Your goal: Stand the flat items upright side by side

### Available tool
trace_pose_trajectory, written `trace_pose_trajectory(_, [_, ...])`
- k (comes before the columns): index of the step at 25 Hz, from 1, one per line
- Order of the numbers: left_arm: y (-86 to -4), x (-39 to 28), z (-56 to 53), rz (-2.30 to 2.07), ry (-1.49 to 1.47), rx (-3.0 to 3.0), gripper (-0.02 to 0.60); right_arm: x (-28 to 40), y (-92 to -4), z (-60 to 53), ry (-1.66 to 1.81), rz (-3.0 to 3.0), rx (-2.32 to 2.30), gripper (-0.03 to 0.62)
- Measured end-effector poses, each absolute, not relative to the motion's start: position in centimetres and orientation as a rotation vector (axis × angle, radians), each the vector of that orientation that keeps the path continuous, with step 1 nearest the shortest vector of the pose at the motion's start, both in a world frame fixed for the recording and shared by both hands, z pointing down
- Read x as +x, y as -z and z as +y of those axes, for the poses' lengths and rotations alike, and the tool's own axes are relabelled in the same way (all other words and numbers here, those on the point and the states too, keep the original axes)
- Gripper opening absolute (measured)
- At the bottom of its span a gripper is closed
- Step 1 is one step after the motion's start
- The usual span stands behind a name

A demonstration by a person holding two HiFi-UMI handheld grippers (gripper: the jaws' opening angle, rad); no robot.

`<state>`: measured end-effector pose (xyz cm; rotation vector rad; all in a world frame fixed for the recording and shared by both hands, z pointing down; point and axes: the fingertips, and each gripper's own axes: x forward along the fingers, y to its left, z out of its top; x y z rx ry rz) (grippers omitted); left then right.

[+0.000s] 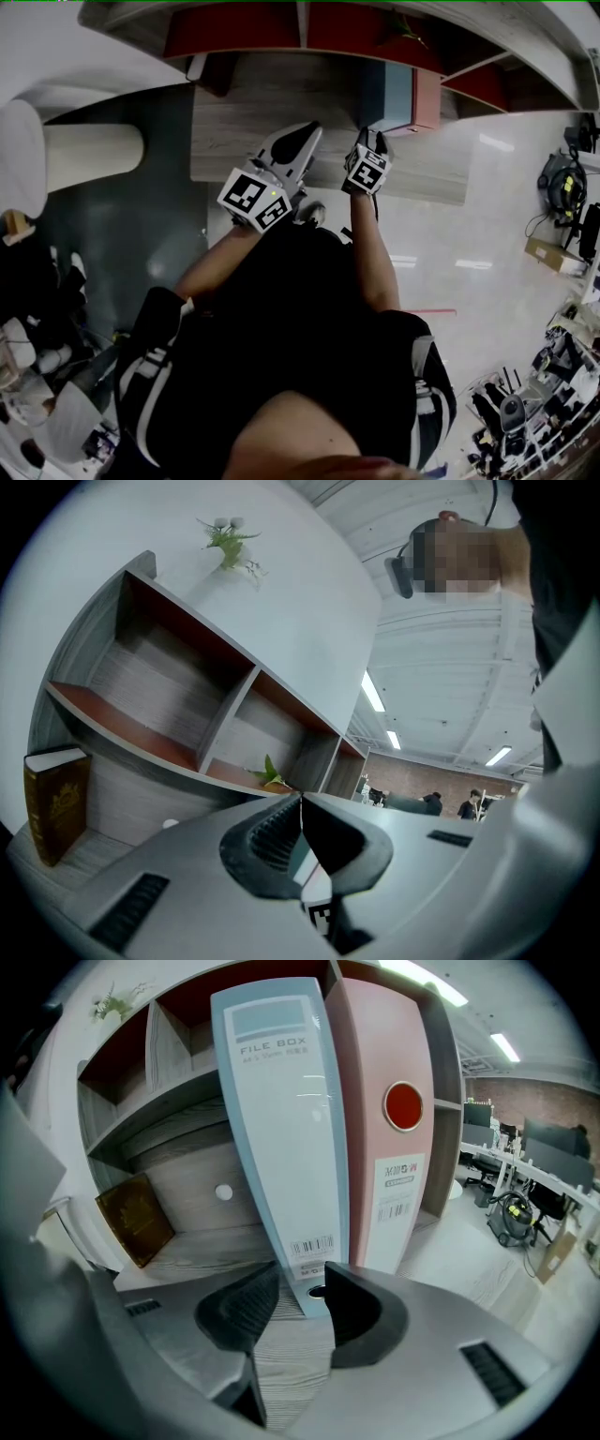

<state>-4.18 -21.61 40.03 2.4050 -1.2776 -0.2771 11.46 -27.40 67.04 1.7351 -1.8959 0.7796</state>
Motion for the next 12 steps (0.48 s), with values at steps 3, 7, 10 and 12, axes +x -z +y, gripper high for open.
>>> trace_pose_trajectory(3, [-39.5, -4.0, -21.2, -1.282, 0.287, 2.411, 0.026, 11.5, -66.3, -27.1, -0.767, -1.943, 1.715, 0.154])
trace_pose_trajectory(7, [-38.2, -3.2, -19.9, -1.289, 0.314, 2.431, 0.026, 12.4, -64.4, -25.5, -0.766, -2.014, 1.688, 0.068])
trace_pose_trajectory(10, [-37.2, -2.5, -17.8, -1.312, 0.334, 2.443, 0.026, 13.5, -62.4, -23.8, -0.745, -2.061, 1.684, 0.054])
trace_pose_trajectory(12, [-36.9, -2.1, -16.1, -1.331, 0.337, 2.438, 0.026, 14.4, -61.2, -22.1, -0.737, -2.079, 1.681, 0.042])
